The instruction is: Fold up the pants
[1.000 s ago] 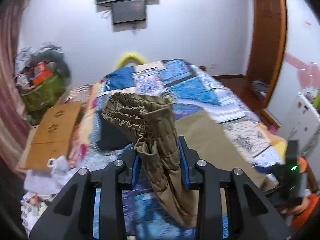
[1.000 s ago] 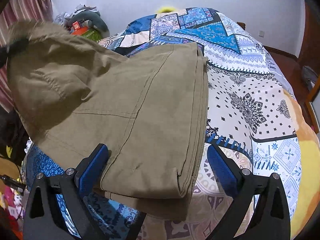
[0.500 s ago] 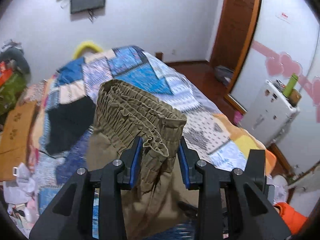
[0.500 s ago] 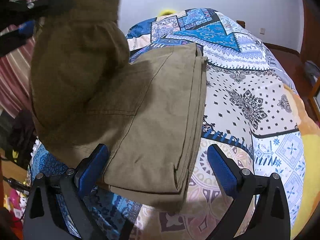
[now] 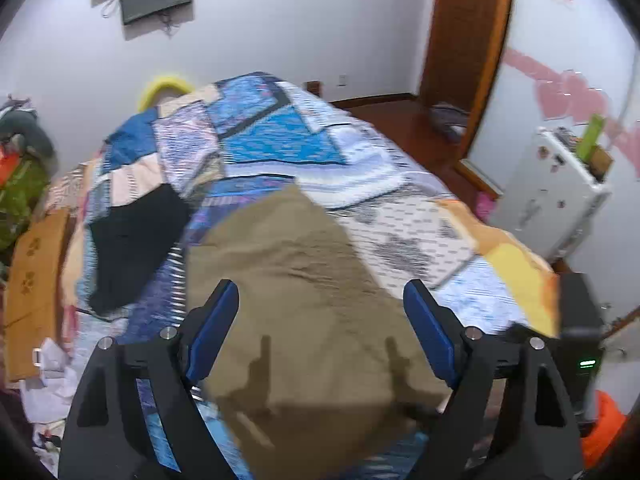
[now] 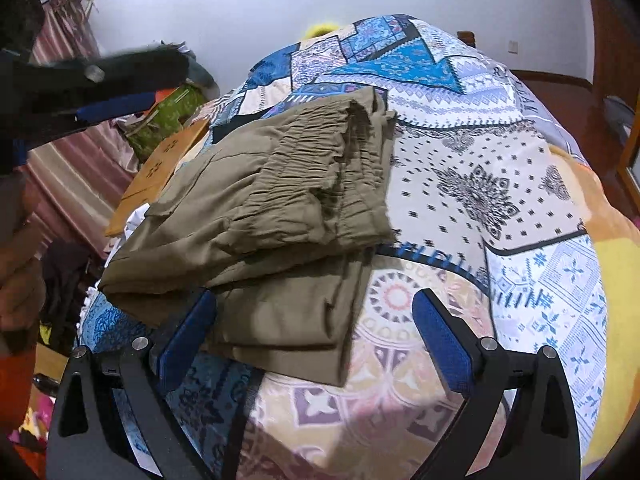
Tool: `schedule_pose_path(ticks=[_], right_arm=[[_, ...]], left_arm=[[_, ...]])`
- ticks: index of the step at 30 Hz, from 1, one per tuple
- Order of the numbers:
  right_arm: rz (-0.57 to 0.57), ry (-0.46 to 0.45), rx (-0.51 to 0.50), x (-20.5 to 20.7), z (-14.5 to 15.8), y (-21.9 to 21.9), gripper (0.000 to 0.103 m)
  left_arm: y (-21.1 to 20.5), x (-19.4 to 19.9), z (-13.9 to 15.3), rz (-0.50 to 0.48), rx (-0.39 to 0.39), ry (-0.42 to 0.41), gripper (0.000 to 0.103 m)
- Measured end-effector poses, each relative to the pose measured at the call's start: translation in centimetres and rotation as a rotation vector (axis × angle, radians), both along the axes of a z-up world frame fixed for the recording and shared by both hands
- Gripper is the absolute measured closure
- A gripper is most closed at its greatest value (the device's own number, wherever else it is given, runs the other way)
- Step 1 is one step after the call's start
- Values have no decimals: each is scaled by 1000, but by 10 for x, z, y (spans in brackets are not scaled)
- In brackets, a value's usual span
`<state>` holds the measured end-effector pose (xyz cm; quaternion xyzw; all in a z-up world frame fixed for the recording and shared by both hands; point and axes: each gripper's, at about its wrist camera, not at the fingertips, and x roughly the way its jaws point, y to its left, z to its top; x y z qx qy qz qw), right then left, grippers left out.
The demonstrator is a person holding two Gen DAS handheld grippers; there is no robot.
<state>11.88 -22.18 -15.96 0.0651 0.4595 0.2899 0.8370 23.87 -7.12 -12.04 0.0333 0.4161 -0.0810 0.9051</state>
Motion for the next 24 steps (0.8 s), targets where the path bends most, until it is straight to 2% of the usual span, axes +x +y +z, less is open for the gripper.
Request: schedule_pose_path(ticks=[3,8,13,18,20,22,24], right_arm=[[-28,7,-2,2,-2,-8,5],[-74,27,5,8,0,-25,5],[-111,15,-9,15,7,-37,5],[-160,5,-14,20,12,-44,5],[-176,10,-13,20,12,-48,5],[-184,14,-14,20,13,-49,5],[-190,13,-20,18,14,-49,5]], left_arm=[[26,23,-12,51,40,15,9],[70,71,-46,140,85,116,9],[102,112,-75,210,83,193,9],[115,160,-123,252,185,303,9],[116,165,-141,224,217,342,8],[115,155,-142,195,259,292,7],[117,145,-140,207,277,283,7]])
